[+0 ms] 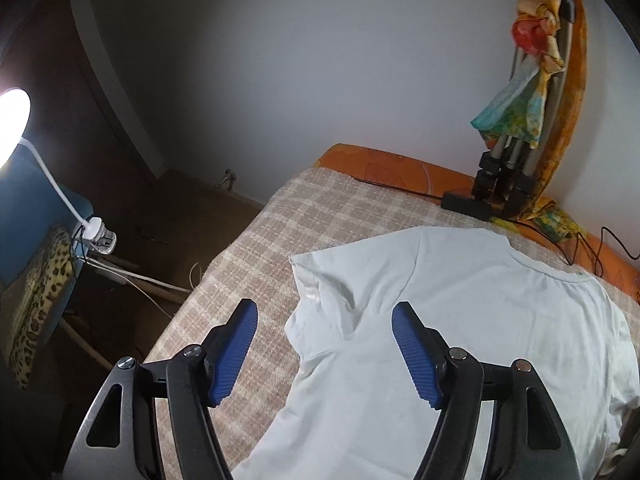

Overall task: Fold small clothes
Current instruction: 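Grasp the white T-shirt's side edge with the left gripper while the right gripper grasps it too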

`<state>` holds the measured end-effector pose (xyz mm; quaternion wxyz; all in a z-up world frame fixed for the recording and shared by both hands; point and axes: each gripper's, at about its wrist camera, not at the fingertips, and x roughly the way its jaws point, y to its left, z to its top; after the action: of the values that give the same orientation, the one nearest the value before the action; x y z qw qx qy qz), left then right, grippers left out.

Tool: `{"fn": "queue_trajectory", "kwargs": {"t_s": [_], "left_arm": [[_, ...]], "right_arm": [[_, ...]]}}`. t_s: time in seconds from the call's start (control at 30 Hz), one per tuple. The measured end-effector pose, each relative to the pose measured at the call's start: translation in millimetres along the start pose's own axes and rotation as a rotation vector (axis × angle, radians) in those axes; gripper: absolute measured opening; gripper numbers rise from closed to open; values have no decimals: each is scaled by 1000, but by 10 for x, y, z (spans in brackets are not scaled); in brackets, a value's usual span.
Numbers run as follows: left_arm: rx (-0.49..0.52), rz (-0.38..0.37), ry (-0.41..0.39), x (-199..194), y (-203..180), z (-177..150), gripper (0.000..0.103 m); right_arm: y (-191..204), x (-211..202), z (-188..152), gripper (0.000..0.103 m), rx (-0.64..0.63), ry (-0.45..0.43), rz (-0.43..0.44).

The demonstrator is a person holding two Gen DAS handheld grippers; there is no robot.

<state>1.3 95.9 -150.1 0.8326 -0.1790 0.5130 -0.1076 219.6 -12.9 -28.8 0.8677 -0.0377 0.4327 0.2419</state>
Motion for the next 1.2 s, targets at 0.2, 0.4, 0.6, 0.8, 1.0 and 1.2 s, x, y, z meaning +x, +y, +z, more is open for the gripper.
{"fn": "queue_trajectory", "kwargs": {"t_s": [0.2,0.4,0.6,0.8,1.0,1.2], "left_arm": [[-37,-48,9,34,59,29,9],[-71,-80,11,56,109,82,5],[-74,-84,6,54,118,90,4],[-60,-80,1,54,81,94,3],[-53,-84,-6,60,50,90,3],[-43,-92,-23,25,4,90,2]], "right_arm": [[142,597,161,70,-13,69,-4],[328,1095,245,65,-69,119,-32],[440,1404,212,53,-154,174,-90],[414,1453,204,37,-179,181,-120],[315,1419,217,10,-160,158,-133],[185,1150,277,3,-106,74,-127]]}}
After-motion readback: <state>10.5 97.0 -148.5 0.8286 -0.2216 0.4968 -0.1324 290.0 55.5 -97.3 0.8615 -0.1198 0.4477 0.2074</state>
